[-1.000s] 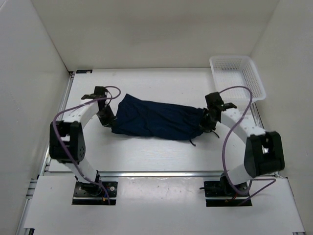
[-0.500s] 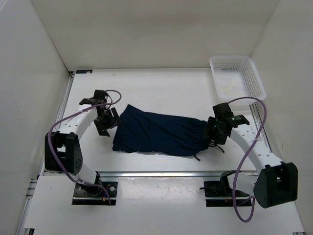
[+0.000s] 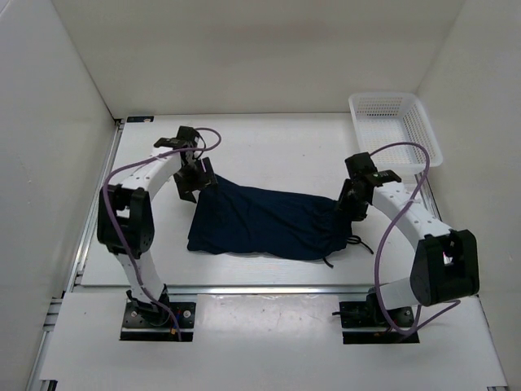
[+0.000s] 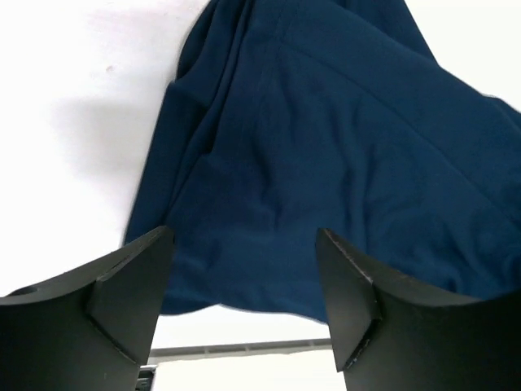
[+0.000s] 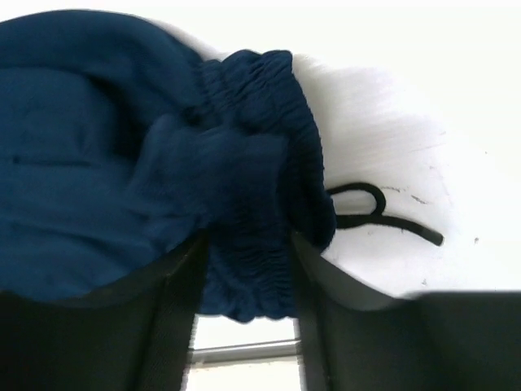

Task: Fold and stack the shorts
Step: Fold the shorts

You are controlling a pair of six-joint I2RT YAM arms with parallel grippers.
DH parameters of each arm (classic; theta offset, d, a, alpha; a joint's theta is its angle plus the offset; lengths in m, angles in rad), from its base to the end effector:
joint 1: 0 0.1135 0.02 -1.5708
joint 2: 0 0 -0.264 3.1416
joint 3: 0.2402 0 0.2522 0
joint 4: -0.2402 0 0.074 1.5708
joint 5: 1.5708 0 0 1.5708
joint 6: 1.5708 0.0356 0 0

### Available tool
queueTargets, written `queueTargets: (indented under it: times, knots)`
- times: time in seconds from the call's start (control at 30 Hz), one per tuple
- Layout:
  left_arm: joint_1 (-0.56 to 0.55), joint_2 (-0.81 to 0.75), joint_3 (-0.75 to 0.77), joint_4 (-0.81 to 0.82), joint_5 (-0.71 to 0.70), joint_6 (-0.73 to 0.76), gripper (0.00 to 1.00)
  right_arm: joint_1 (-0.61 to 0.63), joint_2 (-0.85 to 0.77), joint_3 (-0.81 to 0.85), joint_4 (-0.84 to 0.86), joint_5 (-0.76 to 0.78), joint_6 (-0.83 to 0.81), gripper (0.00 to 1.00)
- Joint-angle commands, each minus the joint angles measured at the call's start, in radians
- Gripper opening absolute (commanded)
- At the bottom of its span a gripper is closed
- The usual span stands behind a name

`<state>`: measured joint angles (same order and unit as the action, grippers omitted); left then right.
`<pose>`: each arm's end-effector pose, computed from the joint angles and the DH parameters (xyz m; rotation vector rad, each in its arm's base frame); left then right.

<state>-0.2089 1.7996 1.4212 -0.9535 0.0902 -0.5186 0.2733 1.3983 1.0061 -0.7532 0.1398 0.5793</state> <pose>0.3472 -0.0769 0.2295 -0.4377 2.9073 -0.2496 0.2604 0.0678 0.2359 0.4513 2.6591 0.0689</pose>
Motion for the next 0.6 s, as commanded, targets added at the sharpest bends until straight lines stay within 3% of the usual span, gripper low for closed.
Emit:
queueTargets:
  times: [0.0, 0.03, 0.07, 0.13, 0.17, 0.3, 0.57]
  knots:
    - [-0.011, 0.081, 0.068, -0.008, -0.009, 0.019, 0.83, -0.003, 0.022, 0.028, 0.045, 0.032, 0.004, 0.36]
    - [-0.011, 0.101, 0.080, -0.008, -0.009, 0.019, 0.83, -0.003, 0.033, 0.028, 0.045, 0.032, 0.004, 0.27]
    - [-0.011, 0.116, 0.091, 0.001, -0.018, 0.019, 0.83, -0.003, 0.033, 0.037, 0.045, 0.032, 0.014, 0.10]
    - [-0.011, 0.155, 0.120, 0.012, -0.027, 0.019, 0.76, -0.003, 0.022, 0.037, 0.045, 0.043, 0.014, 0.01]
    - [-0.011, 0.167, 0.133, 0.012, -0.039, 0.019, 0.68, -0.003, 0.022, 0.048, 0.045, 0.052, 0.014, 0.01]
    - [-0.011, 0.227, 0.191, 0.012, -0.066, 0.008, 0.53, -0.003, 0.022, 0.048, 0.045, 0.052, 0.004, 0.01]
    - [-0.011, 0.328, 0.303, 0.001, -0.087, -0.011, 0.53, -0.003, 0.031, 0.057, 0.045, 0.043, -0.006, 0.01]
